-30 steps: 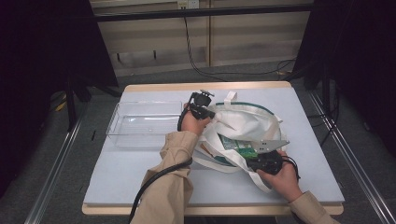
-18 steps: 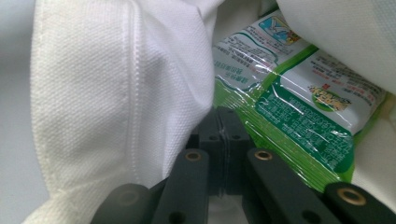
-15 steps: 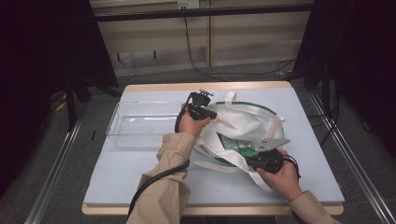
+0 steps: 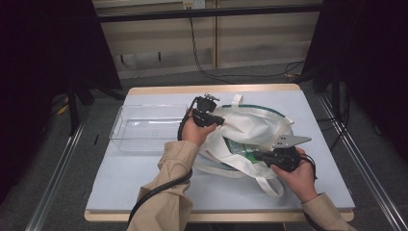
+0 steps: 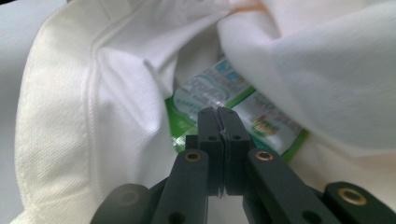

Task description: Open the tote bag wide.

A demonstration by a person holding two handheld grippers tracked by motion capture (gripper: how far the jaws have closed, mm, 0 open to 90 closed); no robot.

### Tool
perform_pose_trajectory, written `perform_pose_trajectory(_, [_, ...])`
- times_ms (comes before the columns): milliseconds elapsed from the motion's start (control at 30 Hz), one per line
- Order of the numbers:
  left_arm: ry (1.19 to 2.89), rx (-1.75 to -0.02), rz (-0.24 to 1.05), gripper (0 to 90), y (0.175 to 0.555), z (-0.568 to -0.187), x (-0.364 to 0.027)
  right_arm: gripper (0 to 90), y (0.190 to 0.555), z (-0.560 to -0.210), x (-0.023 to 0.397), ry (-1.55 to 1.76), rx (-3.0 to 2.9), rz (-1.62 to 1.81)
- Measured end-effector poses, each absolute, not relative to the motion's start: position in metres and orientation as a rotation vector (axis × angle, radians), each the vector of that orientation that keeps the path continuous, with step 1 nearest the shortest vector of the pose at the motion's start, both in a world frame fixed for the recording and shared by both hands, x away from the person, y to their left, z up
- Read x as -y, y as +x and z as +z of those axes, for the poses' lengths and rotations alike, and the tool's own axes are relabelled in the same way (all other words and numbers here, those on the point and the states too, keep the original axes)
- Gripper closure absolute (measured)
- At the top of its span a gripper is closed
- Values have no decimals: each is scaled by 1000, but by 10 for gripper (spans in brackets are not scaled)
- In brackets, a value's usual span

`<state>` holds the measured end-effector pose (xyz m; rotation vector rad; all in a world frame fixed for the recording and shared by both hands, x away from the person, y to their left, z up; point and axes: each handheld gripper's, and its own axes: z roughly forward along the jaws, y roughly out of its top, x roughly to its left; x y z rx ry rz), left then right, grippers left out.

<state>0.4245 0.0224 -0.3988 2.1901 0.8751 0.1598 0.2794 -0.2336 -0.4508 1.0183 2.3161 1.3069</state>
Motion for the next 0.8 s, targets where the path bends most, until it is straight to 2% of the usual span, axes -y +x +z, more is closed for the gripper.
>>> perform_pose_trajectory(800, [2193,-809,121,826,405,-401,-16,894,311,-427,221,994,-2338,1274])
